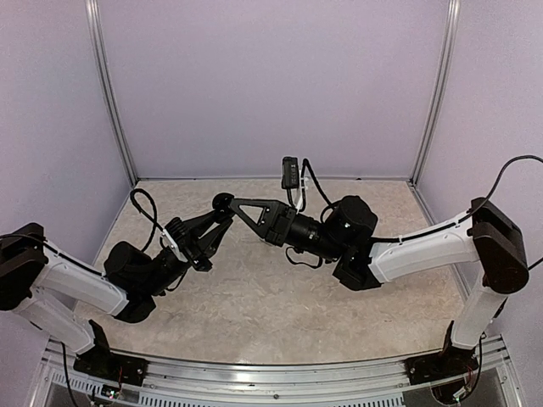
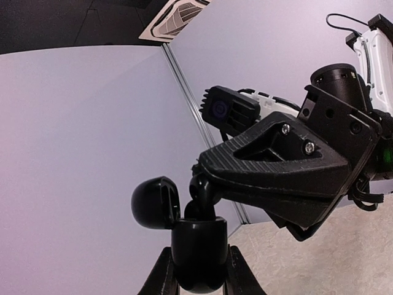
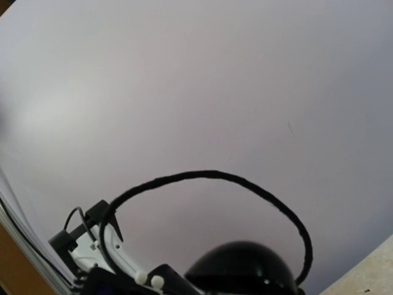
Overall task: Insert the wireless bluetooth earbuds into the charging case
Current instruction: Insert the left earbud into the left side groove of the charging case.
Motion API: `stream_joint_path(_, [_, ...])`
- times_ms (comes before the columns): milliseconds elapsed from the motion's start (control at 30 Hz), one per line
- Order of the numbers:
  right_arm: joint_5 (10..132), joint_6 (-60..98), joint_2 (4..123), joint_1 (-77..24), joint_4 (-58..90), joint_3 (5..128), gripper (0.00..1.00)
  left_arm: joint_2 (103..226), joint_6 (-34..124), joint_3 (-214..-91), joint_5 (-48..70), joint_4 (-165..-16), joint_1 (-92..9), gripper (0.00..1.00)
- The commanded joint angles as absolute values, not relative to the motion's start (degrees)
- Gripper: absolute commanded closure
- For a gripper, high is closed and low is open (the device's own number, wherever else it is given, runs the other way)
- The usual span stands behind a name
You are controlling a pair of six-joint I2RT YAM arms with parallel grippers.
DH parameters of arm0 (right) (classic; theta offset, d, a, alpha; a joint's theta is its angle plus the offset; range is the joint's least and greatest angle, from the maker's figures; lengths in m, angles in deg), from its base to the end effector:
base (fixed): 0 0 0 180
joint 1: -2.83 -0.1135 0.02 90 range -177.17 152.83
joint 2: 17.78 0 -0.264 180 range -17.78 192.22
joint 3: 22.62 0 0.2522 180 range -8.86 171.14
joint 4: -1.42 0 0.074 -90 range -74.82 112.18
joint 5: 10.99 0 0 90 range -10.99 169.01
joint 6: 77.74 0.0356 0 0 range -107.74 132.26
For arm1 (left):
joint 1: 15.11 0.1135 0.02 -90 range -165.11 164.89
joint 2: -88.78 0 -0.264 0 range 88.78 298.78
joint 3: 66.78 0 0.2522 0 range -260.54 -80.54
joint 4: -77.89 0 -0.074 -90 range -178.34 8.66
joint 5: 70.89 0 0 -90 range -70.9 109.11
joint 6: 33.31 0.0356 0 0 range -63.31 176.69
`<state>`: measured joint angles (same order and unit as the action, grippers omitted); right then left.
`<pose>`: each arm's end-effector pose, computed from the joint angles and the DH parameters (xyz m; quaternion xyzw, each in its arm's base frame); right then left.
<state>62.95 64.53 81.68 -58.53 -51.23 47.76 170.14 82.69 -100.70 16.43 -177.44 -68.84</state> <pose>0.1749 0.3408 0.2946 -0.1595 0.5314 0.7352 0.3894 0.1452 -0.2007 0.2400 0.3459 0.3830 -0.2169 0.8286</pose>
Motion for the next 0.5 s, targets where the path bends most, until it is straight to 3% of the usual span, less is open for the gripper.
stream_joint_path(0, [64.1,65.0,82.9,-58.2,-52.6,47.2,0.98,168.6,82.4,-100.9,16.1,-194.4,-69.1,0.97])
stream_joint_path(300, [64.4,65.4,82.3,-58.2,-51.5,45.6,0.85,167.7,81.0,-100.8,15.8,-194.5,-68.4,0.96])
stream_joint_path(467, [64.1,64.8,82.0,-58.3,-50.1,45.4,0.82,167.5,80.2,-100.8,15.4,-194.5,-68.2,0.96])
